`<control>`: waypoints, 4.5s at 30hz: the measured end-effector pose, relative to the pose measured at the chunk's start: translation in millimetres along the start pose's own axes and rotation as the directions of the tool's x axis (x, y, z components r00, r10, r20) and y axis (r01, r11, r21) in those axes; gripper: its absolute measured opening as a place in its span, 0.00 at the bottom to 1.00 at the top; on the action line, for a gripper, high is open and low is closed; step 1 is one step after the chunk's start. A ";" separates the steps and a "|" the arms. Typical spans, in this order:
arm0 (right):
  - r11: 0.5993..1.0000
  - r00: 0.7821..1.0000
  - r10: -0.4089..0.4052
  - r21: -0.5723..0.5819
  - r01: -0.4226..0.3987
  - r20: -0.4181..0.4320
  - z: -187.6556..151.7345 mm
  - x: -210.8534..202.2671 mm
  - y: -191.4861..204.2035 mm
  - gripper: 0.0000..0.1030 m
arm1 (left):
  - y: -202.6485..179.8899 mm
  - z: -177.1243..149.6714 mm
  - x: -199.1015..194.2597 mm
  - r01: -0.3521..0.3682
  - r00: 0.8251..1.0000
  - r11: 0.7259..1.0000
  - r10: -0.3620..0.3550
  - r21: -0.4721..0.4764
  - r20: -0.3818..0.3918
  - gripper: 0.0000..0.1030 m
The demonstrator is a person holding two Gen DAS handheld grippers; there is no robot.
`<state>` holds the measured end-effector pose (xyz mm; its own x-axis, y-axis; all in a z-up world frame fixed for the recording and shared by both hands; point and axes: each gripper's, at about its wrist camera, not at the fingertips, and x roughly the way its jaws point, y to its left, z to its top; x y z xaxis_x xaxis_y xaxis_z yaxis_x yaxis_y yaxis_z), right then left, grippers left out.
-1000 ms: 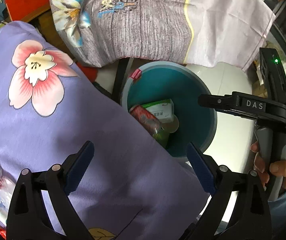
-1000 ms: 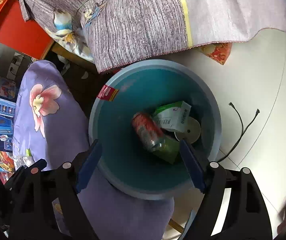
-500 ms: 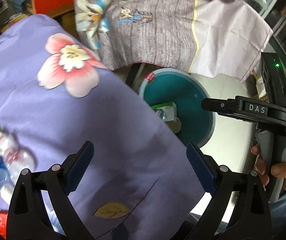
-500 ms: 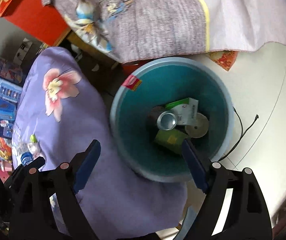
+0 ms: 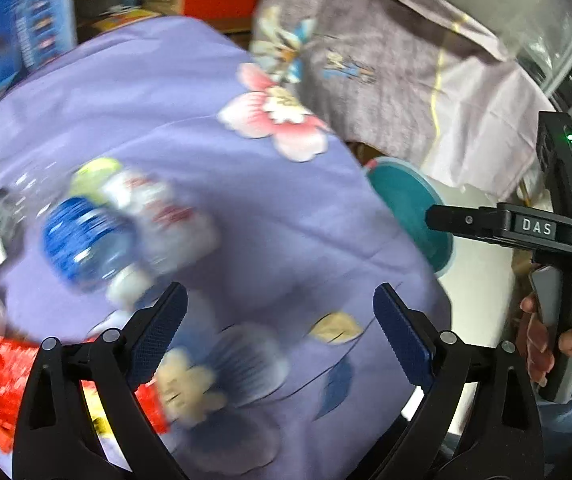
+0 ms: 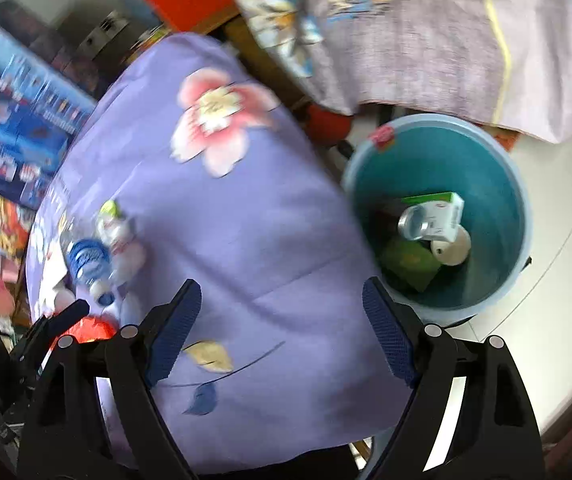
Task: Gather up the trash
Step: 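Move both tools back over the table toward the water bottle and tissue, then grasp the white tissue with left tool while right tool grasps the water bottle, then carry tissue and water bottle over the teal bin and open both tools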
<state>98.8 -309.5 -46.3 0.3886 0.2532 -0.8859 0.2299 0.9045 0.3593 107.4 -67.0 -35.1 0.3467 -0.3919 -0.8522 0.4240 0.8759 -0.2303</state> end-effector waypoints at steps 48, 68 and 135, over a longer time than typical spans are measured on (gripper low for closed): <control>0.835 0.961 -0.087 -0.546 -0.072 -0.261 21.1 164.5 302.6 0.65 | 271.3 -2.3 -74.9 -0.225 0.973 0.962 0.231 -0.153 0.019 0.92; 0.865 0.964 0.010 -0.481 -0.142 -0.266 17.4 161.0 289.7 0.65 | 264.3 6.0 -41.2 -0.245 0.969 0.966 0.241 -0.081 -0.054 0.15; 0.941 0.981 0.037 0.323 -0.098 0.188 15.3 -41.8 -204.5 0.62 | -197.9 72.6 128.6 0.172 0.967 0.917 -0.088 0.360 -0.239 0.09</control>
<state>49.1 -510.3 -78.3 0.5579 0.2177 -0.8009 0.4667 0.7157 0.5196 128.8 -311.2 -65.1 0.0985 -0.3887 -0.9161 0.7498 0.6343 -0.1885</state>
